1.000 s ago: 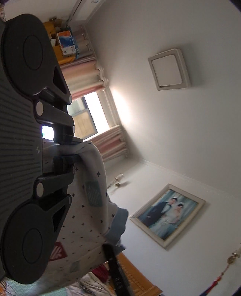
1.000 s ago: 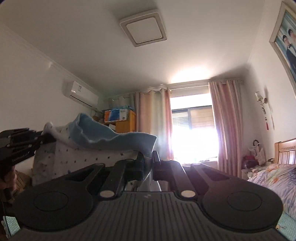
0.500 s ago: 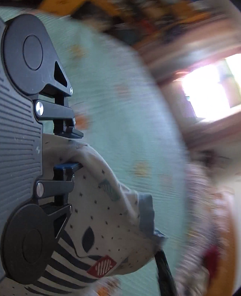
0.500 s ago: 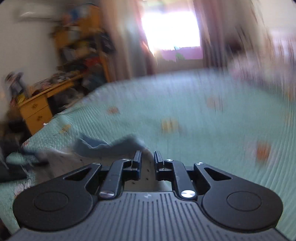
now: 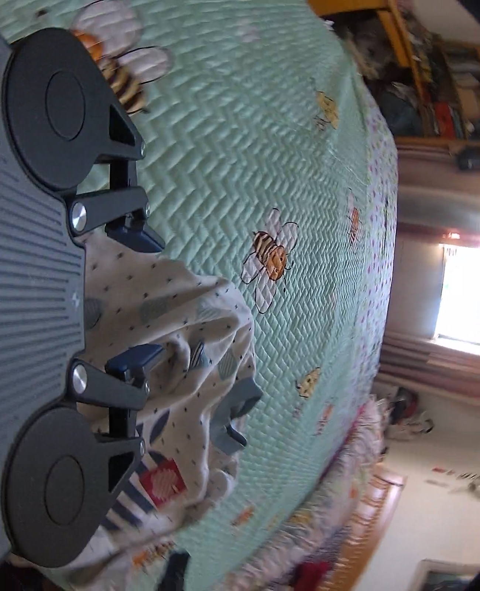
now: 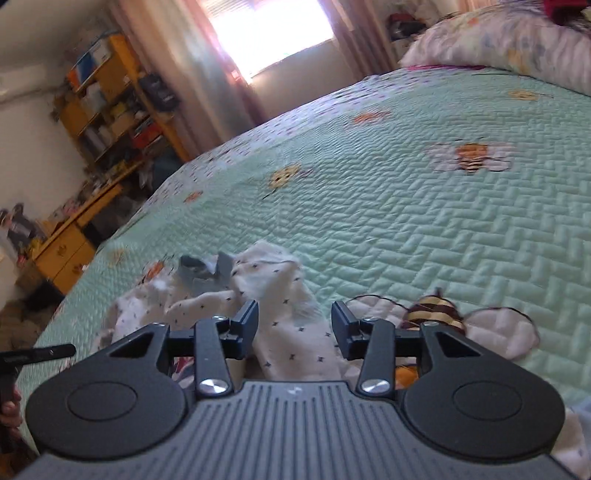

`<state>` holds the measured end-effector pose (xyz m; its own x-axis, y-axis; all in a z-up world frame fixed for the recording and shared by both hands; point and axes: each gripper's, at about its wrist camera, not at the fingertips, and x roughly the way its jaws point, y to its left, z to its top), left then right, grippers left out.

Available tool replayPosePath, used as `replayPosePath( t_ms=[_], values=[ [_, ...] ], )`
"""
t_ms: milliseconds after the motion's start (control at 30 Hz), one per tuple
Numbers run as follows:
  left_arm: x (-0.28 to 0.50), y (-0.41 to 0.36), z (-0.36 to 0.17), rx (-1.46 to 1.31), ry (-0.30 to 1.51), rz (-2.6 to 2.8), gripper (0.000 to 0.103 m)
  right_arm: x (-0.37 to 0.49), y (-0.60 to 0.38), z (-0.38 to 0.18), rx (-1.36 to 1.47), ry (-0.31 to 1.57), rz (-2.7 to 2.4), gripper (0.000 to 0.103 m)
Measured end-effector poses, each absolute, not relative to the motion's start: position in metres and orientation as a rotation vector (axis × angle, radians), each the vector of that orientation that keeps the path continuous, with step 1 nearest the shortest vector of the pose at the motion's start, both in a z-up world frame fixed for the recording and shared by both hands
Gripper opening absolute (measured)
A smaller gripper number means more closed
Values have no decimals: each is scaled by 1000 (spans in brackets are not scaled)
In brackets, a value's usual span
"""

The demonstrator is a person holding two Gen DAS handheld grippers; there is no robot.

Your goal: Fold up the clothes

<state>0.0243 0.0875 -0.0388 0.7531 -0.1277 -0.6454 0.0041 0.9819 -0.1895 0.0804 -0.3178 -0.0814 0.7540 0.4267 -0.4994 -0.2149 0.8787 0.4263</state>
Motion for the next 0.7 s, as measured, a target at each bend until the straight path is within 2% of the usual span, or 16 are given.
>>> replayPosePath(
  t_ms=[133,267,367,433,467,500,700],
  values=[
    [25,75,-40,-112,709,-73,64,96,-296,-84,261,645,382,50],
    [31,72,-39,-123,702,-96,67,103,-274,-76,153,604,433,63],
    [41,70,-36,-78,682,-93,73,116,-257,-77,11,586,455,62],
    [50,70,-34,-31,670,-89,74,129,-250,-81,-66,615,447,50],
    [55,70,-33,-12,663,-96,74,134,-250,-83,-80,632,455,28],
    [60,70,-31,6,656,-105,74,139,-250,-86,-93,648,463,13],
    [99,55,-31,131,621,-178,75,161,-271,-67,-83,555,411,9]
  ],
)
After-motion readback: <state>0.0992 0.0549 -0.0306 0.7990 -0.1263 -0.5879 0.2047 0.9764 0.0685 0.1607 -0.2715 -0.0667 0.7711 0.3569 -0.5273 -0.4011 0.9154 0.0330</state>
